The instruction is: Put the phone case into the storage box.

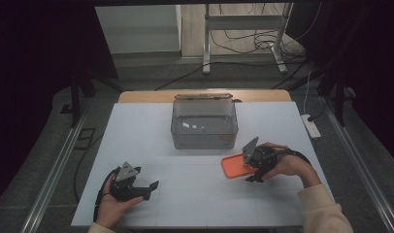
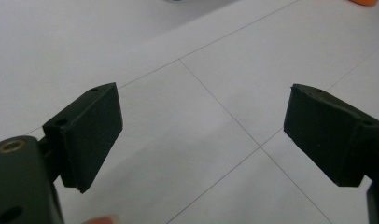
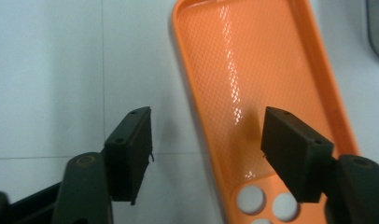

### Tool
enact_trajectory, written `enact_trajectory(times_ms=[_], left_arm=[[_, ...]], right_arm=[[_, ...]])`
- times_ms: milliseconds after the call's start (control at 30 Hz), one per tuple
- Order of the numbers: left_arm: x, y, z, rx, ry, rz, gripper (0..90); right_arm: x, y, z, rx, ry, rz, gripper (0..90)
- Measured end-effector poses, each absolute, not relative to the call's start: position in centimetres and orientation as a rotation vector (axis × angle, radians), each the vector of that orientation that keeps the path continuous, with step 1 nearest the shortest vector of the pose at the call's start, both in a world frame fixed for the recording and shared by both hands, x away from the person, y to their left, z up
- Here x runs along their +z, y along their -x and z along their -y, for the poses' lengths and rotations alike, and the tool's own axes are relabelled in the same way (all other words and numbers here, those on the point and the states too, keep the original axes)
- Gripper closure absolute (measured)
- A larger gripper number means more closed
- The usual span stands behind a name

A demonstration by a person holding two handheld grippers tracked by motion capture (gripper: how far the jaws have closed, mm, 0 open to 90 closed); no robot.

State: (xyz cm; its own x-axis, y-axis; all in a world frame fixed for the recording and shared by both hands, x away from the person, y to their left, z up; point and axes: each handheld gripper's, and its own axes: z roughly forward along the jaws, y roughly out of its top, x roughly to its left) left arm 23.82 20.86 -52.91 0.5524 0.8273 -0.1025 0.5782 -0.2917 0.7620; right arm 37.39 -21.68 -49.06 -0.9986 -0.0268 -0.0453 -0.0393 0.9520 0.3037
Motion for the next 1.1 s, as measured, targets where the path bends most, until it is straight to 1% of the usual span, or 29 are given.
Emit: enact_trajectory(times_ms=[33,300,767,1000,1100], left_arm=[[-52.91,-23.82,-20.86,0.401,-1.999,-1.131,11.7],[-52.91,-23.81,-20.84,0.403,-2.000,-1.130,11.8],[-52.91,-23.81,-20.82,0.402,-2.003,-1.128,11.8],[-52.93,-23.80,-20.83,0.403,-2.003,-1.130,11.8],[-52.91,-23.79,-20.84,0.404,-2.004,-1.129,11.9]], right_arm=[[-49.06,-37.39,21.68,0.478,0.052,-3.063,34.8],[-49.07,-37.25,21.70,0.437,0.083,-3.074,48.4],[-49.15,-37.26,21.74,0.416,0.193,-3.041,57.8],[-49.11,-37.54,21.77,0.433,0.205,-3.052,65.9],[-49.12,-37.56,21.78,0.433,0.219,-3.051,67.1]])
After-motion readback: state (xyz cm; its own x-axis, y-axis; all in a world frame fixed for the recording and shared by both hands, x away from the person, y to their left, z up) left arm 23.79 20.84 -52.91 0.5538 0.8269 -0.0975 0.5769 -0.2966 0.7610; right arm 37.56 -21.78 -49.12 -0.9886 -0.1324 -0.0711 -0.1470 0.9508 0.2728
